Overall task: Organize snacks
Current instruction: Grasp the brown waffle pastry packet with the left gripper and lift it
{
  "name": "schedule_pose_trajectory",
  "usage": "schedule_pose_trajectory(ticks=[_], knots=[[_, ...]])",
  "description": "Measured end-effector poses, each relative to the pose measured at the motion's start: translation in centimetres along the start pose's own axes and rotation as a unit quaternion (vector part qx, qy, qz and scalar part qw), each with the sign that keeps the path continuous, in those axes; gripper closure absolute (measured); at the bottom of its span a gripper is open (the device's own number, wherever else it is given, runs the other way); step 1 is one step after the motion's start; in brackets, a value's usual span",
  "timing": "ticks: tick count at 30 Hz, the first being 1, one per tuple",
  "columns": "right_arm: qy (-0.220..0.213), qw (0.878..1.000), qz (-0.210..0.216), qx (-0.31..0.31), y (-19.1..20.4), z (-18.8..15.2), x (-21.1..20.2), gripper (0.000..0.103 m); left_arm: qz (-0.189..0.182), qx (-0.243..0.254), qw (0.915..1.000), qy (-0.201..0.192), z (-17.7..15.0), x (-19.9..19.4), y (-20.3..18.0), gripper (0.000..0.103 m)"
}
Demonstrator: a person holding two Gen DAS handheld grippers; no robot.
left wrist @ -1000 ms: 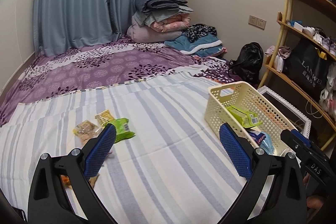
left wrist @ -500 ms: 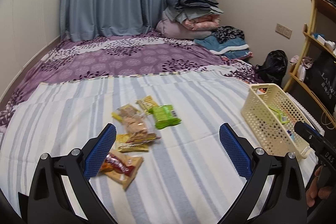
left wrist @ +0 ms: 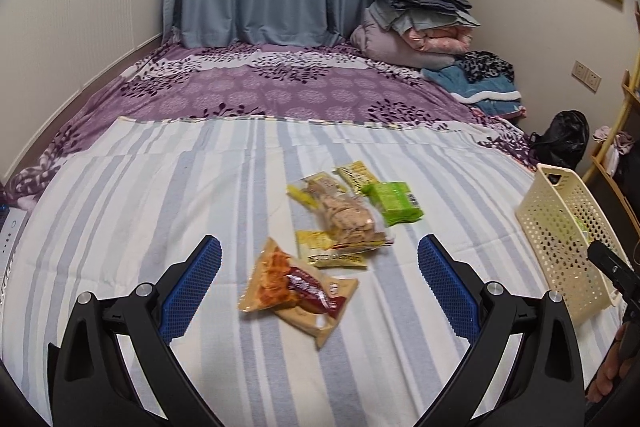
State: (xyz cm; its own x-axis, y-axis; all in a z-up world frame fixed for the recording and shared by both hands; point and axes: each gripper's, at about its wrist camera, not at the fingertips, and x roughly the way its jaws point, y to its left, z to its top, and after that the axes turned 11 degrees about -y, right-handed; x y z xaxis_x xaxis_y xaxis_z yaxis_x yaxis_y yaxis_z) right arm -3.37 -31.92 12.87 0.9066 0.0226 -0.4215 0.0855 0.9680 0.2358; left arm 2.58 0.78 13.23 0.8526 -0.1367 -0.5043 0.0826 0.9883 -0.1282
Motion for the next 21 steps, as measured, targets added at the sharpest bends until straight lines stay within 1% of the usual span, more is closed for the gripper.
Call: schedule_pose_trajectory(ticks=[4, 10, 16, 21], knots=[[0.012, 1.0, 0.002, -0.003, 0.5, -0.4, 0.9, 0.03, 0.014, -0.014, 0.9996, 0.018, -0.7, 1.1, 1.4, 0.003], [0.027, 1.0, 0.007, -0.006, 1.0, -1.0, 2.0, 0.03, 0.016, -0.027, 0.998, 0.056, -2.5, 3.4, 2.6, 0.003], [0.04, 0.999, 0.01, -0.009, 1.3, -1.7, 3.0, 0.03, 0.029, -0.051, 0.9943, 0.089, -4.6, 6.6, 3.3, 0.003], [0.049, 0.999, 0.01, -0.008, 1.2, -2.1, 3.5, 0.03, 0.04, -0.077, 0.9903, 0.109, -5.4, 9.1, 3.8, 0.003]])
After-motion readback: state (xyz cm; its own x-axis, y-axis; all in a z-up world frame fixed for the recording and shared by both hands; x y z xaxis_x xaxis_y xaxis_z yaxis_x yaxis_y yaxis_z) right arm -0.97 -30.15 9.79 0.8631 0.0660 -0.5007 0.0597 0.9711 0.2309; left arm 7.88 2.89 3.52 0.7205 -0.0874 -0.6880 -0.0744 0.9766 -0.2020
